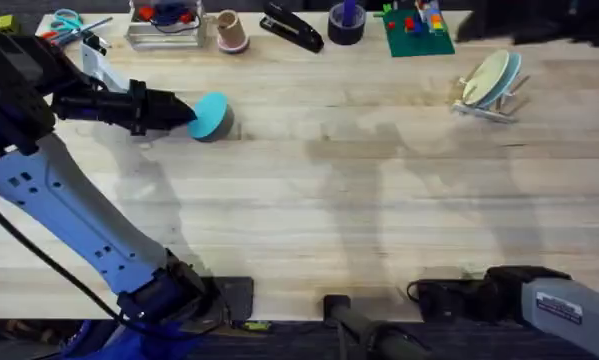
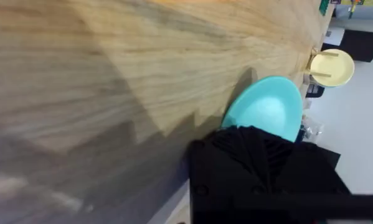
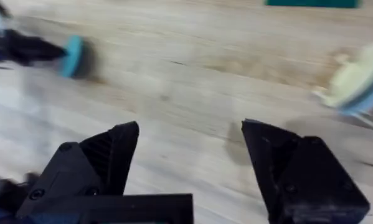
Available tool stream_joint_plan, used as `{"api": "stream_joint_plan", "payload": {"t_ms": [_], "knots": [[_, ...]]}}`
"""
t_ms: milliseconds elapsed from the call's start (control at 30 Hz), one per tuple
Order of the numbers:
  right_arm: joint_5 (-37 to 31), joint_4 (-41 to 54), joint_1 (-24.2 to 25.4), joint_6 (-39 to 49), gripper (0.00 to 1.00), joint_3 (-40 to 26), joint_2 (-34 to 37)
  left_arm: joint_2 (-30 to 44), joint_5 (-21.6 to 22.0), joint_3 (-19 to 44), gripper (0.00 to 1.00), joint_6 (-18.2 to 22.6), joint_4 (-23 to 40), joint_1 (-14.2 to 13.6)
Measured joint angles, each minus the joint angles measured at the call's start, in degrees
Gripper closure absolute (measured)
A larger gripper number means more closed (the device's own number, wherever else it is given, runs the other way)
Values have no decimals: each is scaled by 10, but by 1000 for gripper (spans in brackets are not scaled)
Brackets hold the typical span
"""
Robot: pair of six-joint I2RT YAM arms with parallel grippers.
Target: Pick up the plates from the table one by one and place each into a slot on the dish rack.
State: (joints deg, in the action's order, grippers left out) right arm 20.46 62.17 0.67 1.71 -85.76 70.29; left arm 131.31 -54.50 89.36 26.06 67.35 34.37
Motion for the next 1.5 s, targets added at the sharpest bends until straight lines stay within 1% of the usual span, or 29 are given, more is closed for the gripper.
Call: {"api": "stream_joint_plan", "payload": {"t_ms": [233, 300, 400, 600, 733, 900, 1067, 1200, 1400, 1500], "knots": [[125, -30, -7, -58, 7, 0, 81, 0, 0, 0, 962, 0, 0, 0], [148, -35, -21, -72, 7, 0, 105, 0, 0, 0, 961, 0, 0, 0], [168, -48, -55, -85, 7, 0, 141, 0, 0, 0, 962, 0, 0, 0], [185, -138, -137, -131, 7, 0, 212, 0, 0, 0, 961, 0, 0, 0], [190, -223, -188, -184, 7, 0, 262, 0, 0, 0, 962, 0, 0, 0], [194, -313, -237, -253, 7, 0, 319, 0, 0, 0, 962, 0, 0, 0], [195, -384, -275, -321, 7, 0, 362, 0, 0, 0, 961, 0, 0, 0], [195, -424, -302, -363, 7, 0, 387, 0, 0, 0, 962, 0, 0, 0], [194, -476, -334, -391, 7, 0, 412, 0, 0, 0, 961, 0, 0, 0], [183, -483, -346, -403, 7, 0, 417, 0, 0, 0, 961, 0, 0, 0]]}}
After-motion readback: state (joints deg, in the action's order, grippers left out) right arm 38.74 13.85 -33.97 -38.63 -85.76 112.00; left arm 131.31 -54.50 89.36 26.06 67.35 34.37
